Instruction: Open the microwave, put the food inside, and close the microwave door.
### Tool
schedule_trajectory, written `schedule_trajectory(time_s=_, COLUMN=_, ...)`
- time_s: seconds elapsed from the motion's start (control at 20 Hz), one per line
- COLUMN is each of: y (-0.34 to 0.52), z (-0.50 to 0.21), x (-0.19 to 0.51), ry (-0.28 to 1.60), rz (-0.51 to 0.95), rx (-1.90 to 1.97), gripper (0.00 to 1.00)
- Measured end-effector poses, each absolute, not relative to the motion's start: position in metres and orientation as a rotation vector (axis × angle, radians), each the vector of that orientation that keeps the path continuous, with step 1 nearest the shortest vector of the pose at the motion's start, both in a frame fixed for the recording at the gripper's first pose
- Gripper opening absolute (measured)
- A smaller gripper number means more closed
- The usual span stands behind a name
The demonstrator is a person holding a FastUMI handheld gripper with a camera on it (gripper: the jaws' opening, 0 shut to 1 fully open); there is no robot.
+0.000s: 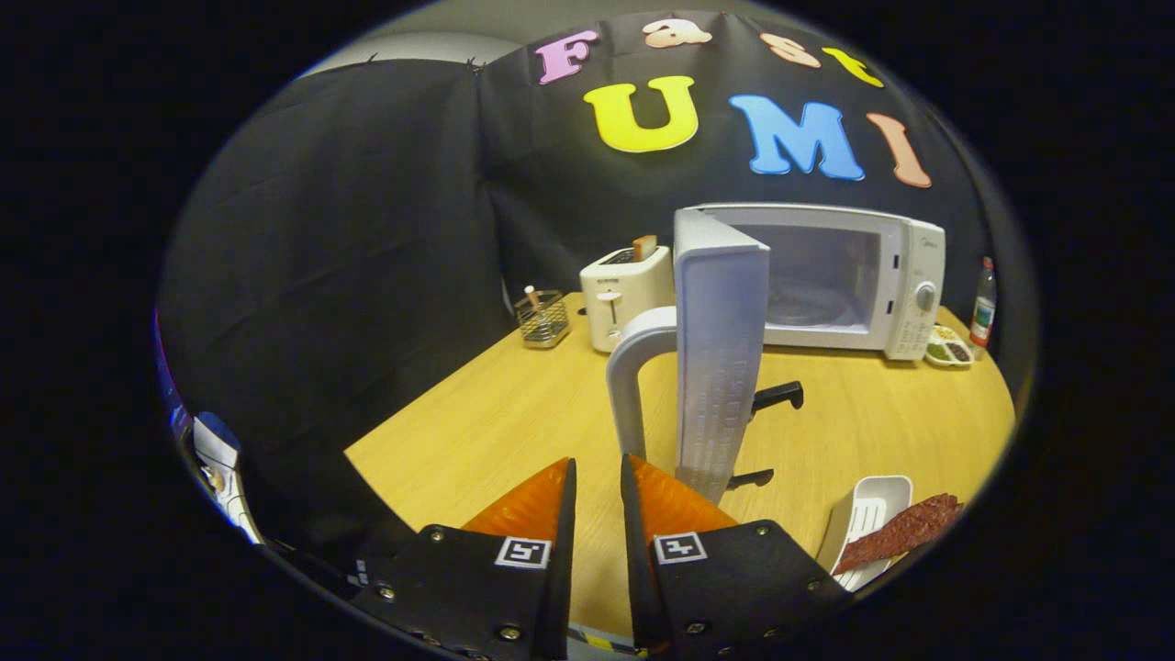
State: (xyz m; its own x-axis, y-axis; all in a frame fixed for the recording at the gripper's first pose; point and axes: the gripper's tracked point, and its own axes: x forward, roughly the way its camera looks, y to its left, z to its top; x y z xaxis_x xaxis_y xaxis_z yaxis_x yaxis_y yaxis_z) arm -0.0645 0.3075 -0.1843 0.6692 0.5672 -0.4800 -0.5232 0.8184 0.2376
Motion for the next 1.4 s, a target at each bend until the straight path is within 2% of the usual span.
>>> schedule_trajectory(time_s=0.1, y=0.296, z=-0.171, x=-0.073, ry=0.546, rz=0.647, rx=0.093, gripper=0.27)
schedule_trajectory(time_s=0.2, y=0.283, z=-0.161, x=-0.077, ry=0.512, rz=0.664, rx=0.099, gripper=0.40)
schedule_trajectory(time_s=0.25, y=0.274, z=-0.152, x=-0.077, ry=0.488, rz=0.661, rx=0.097, gripper=0.67)
schedule_trajectory(time_s=0.35, y=0.247, z=-0.141, x=-0.072, ry=0.445, rz=0.619, rx=0.076, gripper=1.00)
schedule_trajectory(time_s=0.85, y=0.107, z=-0.146, x=-0.046, ry=0.412, rz=0.358, rx=0.071, gripper=1.00)
schedule_trajectory(time_s=1.15, y=0.041, z=-0.177, x=-0.039, ry=0.464, rz=0.217, rx=0.121, gripper=1.00)
schedule_trajectory(time_s=1.4, y=0.017, z=-0.215, x=-0.041, ry=0.562, rz=0.147, rx=0.244, gripper=1.00)
